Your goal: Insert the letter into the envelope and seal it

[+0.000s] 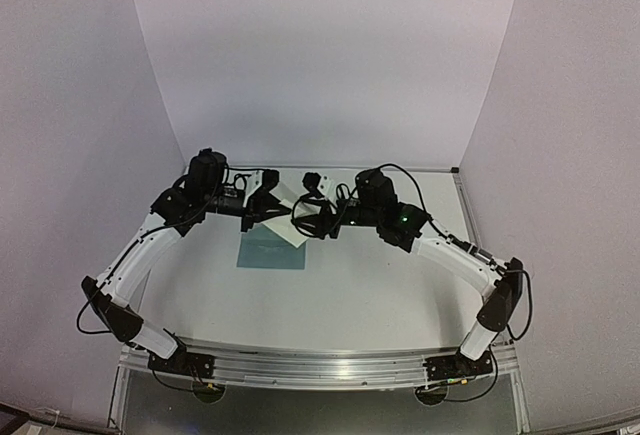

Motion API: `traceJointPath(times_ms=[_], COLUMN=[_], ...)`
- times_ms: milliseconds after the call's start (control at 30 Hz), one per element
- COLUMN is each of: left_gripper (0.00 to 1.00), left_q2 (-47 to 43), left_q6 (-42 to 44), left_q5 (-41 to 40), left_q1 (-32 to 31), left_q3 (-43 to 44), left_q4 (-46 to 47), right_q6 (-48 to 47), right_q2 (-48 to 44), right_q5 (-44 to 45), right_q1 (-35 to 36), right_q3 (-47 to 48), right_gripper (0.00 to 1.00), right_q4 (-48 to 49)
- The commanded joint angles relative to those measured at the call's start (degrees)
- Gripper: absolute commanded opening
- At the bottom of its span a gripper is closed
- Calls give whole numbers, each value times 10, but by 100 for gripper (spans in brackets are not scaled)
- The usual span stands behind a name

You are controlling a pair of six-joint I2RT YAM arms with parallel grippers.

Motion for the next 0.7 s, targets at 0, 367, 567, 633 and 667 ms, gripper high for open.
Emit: traceJointPath(times_ms=[0,367,567,633,667], left_gripper=[0,4,67,82,87], left_q2=[2,-5,-25,-29,-29], left_q6=[27,16,34,47,57], left_q5=[13,-18,-75,-80,-80], left_q1=[2,1,6,13,17], left_q3=[26,19,23,32,38], left_q4=[-14,-15,-22,-39,-52], right_q6=[9,26,26,26,27], right_q2=[5,-8,-49,-61,-66], right_q5=[-14,-41,-36,-37,-42], right_q1=[0,0,-1,-1,-1], right_q3=[24,7,-36,-46,-49], right_gripper=[51,2,0,0,0], right_q4=[-20,-28,-39,-55,-63])
